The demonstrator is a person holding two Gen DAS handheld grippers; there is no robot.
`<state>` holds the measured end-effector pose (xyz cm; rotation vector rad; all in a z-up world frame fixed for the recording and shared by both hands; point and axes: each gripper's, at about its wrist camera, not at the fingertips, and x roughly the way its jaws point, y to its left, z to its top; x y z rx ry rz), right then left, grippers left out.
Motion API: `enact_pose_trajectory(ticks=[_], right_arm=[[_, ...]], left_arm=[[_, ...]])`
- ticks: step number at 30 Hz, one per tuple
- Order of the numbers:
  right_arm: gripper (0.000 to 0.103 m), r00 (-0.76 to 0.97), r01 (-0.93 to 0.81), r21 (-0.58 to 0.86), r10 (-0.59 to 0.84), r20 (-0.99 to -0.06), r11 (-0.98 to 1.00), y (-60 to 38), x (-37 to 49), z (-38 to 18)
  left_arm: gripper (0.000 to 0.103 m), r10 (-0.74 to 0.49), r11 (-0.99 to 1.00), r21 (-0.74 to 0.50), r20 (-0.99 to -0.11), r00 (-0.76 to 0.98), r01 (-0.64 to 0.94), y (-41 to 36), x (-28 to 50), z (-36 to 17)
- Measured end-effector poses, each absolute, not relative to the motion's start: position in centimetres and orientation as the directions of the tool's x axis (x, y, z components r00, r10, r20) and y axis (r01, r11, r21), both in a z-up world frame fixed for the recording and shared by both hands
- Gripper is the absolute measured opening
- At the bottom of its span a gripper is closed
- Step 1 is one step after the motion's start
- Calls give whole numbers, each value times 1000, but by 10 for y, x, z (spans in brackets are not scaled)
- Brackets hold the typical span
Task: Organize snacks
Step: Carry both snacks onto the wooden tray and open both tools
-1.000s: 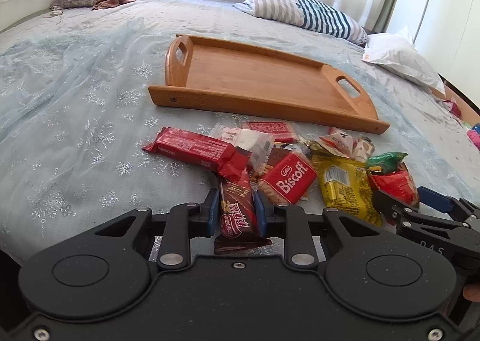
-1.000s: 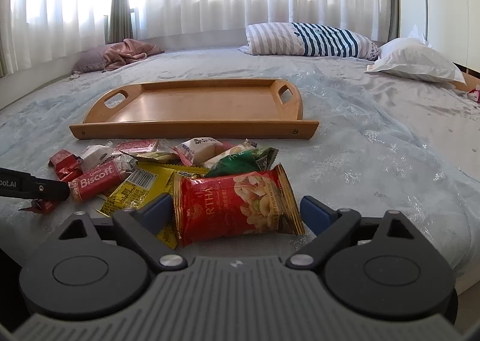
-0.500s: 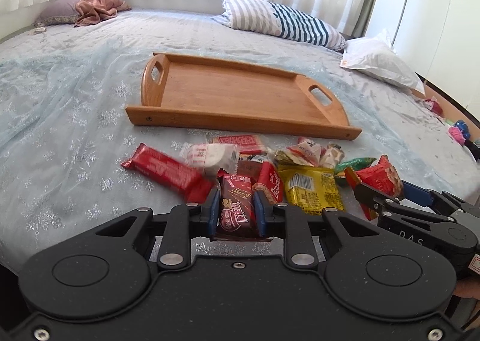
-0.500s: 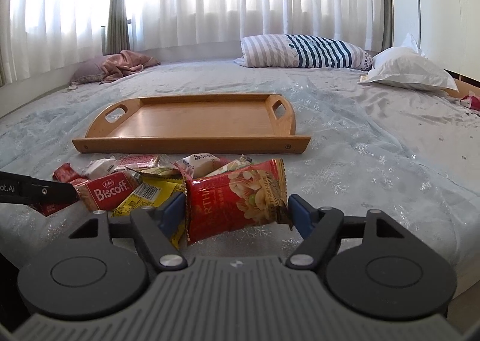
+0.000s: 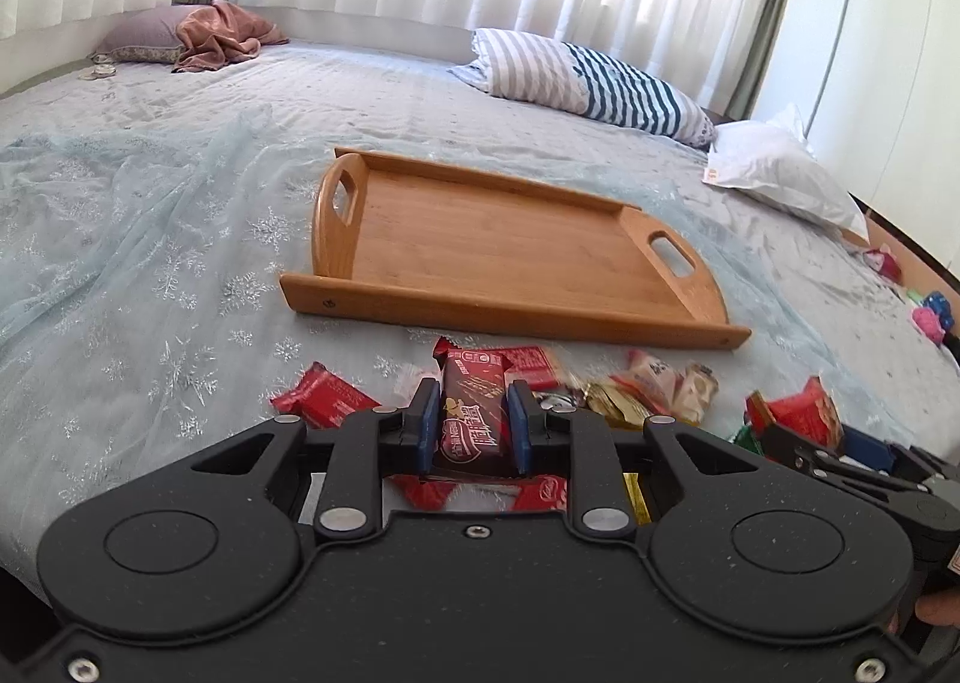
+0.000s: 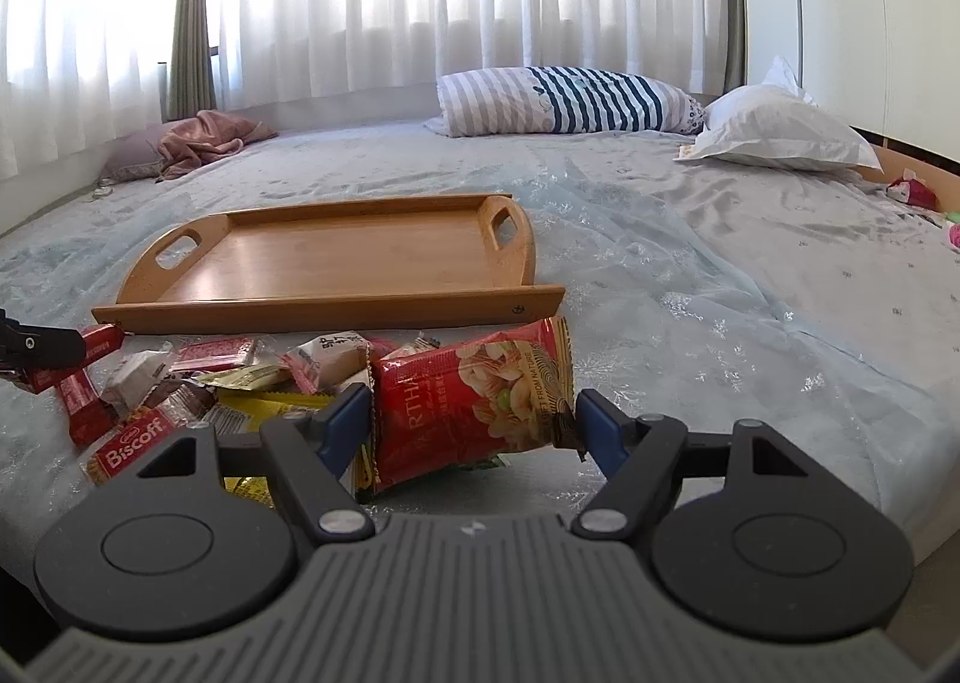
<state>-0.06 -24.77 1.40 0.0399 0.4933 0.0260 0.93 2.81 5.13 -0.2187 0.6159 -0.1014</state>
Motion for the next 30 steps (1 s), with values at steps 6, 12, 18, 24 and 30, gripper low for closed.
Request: enact_pose_trajectory(ticks=[6, 12, 18, 24, 30], right_arm=[[75, 880, 2, 72, 33, -475, 997, -258, 7, 16], [75, 889, -7, 68, 37, -456, 998, -260, 17, 26], [75, 900, -26, 67, 52, -434, 997, -260, 37, 39], [75, 896, -67, 76, 94, -434, 995, -257, 68, 50], [75, 863, -110, 97, 144, -484, 989, -253, 110, 55]], left_arm=[[23, -156, 971, -240, -558, 815, 22, 32, 23, 52], [23, -170, 969, -245, -547, 820, 38, 29, 40, 57], [23, -227, 954, -290, -534, 815, 76, 26, 66, 66], [23, -252, 943, -320, -507, 824, 92, 21, 95, 77], [23, -289, 921, -377, -498, 818, 96, 16, 131, 80]])
